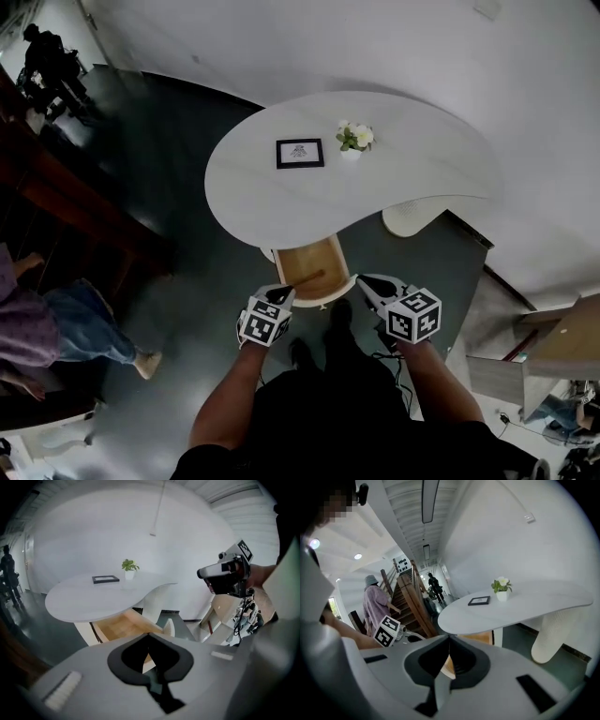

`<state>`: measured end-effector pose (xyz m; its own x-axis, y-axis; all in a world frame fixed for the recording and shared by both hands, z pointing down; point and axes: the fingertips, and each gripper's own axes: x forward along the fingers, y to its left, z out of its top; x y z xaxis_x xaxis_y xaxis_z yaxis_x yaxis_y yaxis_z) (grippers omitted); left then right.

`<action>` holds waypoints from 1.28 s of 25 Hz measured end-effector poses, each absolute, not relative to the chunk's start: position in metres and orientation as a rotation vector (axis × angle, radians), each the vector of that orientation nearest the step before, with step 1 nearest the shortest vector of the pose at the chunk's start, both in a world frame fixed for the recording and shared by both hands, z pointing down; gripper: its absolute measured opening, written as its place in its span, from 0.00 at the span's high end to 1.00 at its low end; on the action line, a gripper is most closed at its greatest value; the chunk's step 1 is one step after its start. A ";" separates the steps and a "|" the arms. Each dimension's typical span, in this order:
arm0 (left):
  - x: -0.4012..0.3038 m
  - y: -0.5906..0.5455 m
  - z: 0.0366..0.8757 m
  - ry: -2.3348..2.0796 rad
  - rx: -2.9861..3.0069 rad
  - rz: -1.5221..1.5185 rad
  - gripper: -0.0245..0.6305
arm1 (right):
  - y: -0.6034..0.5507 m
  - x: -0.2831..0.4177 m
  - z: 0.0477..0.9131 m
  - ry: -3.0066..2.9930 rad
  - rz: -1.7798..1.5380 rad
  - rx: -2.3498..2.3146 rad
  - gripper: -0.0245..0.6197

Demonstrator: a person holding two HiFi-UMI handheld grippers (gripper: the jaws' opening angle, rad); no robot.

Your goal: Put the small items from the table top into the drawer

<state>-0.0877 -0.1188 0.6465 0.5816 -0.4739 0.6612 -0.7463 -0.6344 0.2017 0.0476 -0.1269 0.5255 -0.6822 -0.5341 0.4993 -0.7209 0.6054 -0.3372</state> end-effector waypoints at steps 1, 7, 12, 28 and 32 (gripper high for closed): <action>-0.090 -0.117 0.642 -0.983 2.350 0.771 0.94 | -0.123 0.046 0.523 -2.490 0.744 1.016 0.94; -0.100 -0.114 0.608 -1.055 2.386 0.681 0.94 | -0.107 0.036 0.513 -2.514 0.721 0.991 0.94; -0.101 -0.115 0.572 -1.149 2.404 0.596 0.94 | -0.107 0.033 0.502 -2.578 0.695 0.933 0.94; -0.035 -0.084 0.450 -1.484 2.391 0.347 0.94 | -0.099 0.118 0.422 -2.886 0.568 0.869 0.95; -0.030 -0.079 0.423 -1.539 2.433 0.324 0.94 | -0.097 0.135 0.402 -2.925 0.508 0.904 0.95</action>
<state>-0.0296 -0.0788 0.4226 0.4193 -0.8519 0.3138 -0.9061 -0.4141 0.0865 0.1352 -0.0968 0.4018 -0.8297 -0.5425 0.1318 -0.5551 0.7768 -0.2972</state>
